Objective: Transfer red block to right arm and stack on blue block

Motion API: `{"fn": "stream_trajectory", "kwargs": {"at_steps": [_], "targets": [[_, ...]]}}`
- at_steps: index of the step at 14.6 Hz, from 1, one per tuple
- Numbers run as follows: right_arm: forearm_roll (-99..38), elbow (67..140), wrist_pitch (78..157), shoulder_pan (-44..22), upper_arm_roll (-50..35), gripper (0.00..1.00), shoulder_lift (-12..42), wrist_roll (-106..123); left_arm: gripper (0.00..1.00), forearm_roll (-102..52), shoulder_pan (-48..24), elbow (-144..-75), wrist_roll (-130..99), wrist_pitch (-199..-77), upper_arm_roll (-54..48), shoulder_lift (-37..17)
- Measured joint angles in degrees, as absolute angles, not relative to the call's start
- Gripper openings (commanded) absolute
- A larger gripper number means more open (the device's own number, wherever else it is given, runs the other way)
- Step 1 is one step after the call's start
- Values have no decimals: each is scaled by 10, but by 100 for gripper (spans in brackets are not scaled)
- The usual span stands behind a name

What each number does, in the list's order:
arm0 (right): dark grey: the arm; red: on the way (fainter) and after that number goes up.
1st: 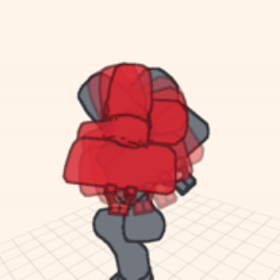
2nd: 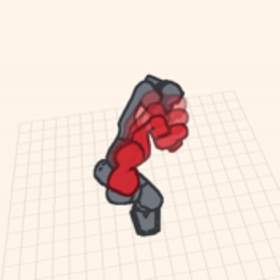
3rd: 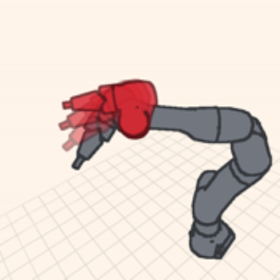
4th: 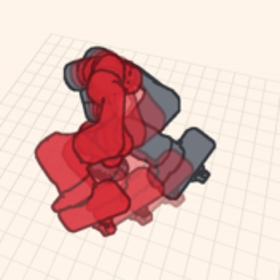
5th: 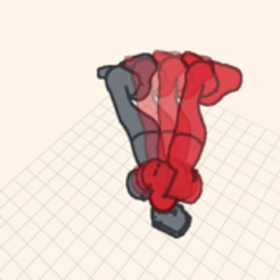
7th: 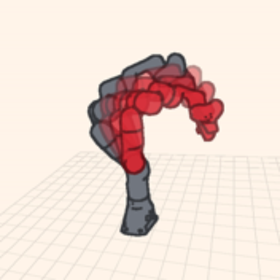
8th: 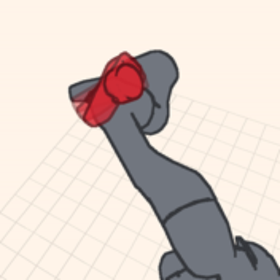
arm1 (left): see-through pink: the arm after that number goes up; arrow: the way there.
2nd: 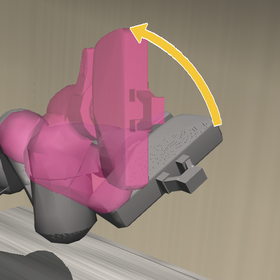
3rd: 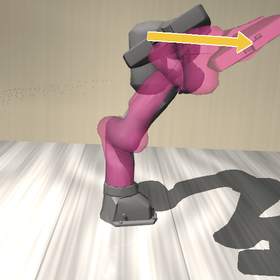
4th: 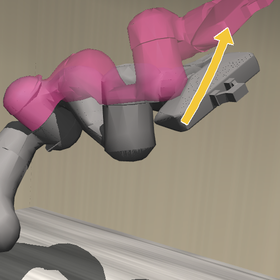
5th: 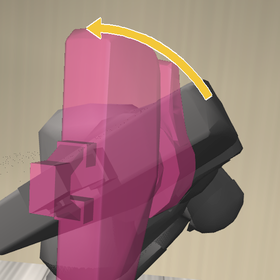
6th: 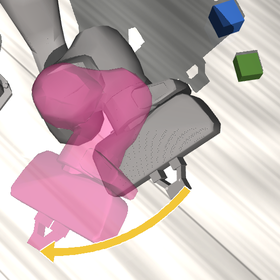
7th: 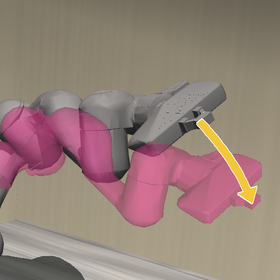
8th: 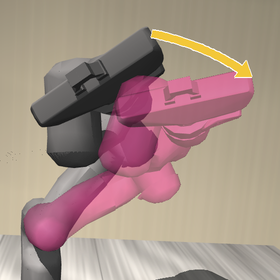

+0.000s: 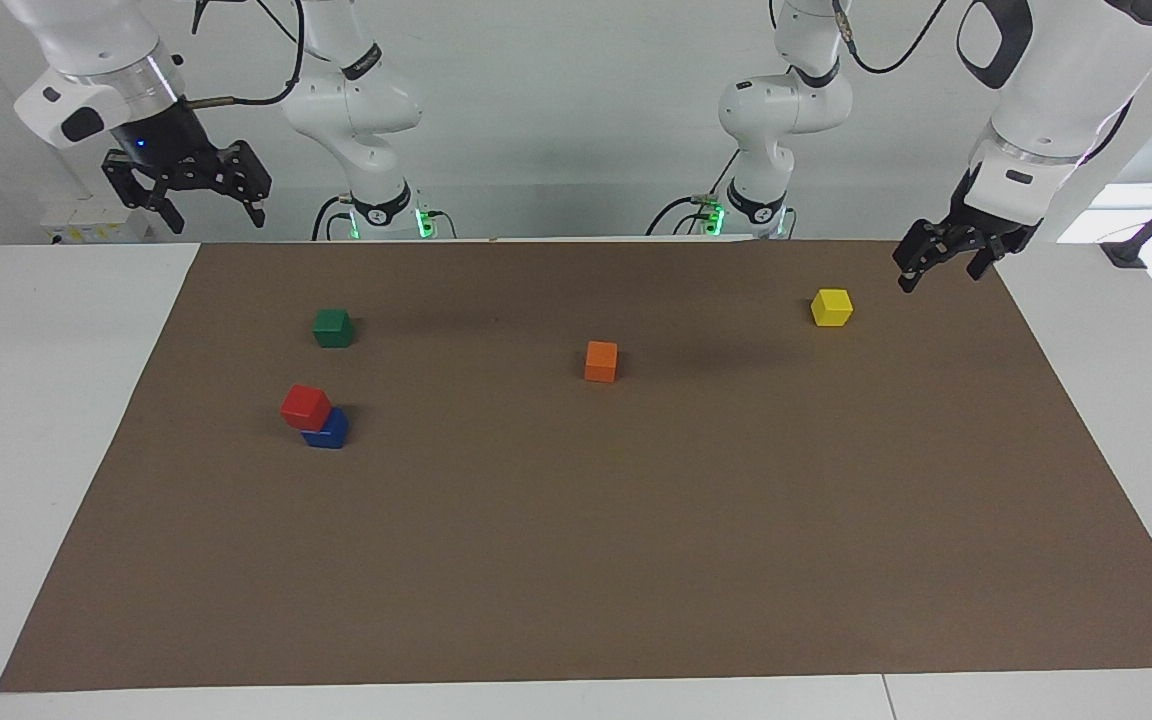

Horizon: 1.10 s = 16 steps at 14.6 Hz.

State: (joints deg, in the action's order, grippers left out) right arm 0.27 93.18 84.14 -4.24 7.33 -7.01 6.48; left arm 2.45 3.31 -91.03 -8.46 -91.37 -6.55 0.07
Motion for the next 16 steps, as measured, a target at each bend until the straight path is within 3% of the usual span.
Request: {"fn": "stream_trajectory", "kwargs": {"at_steps": [8,16], "targets": [[15,933,864,-42,72,100,-69,51,100,25,33,-910,-85,-914,-65,1],[15,933,864,5,21,100,-69,51,100,25,33,-910,-85,-914,-65,1]]}}
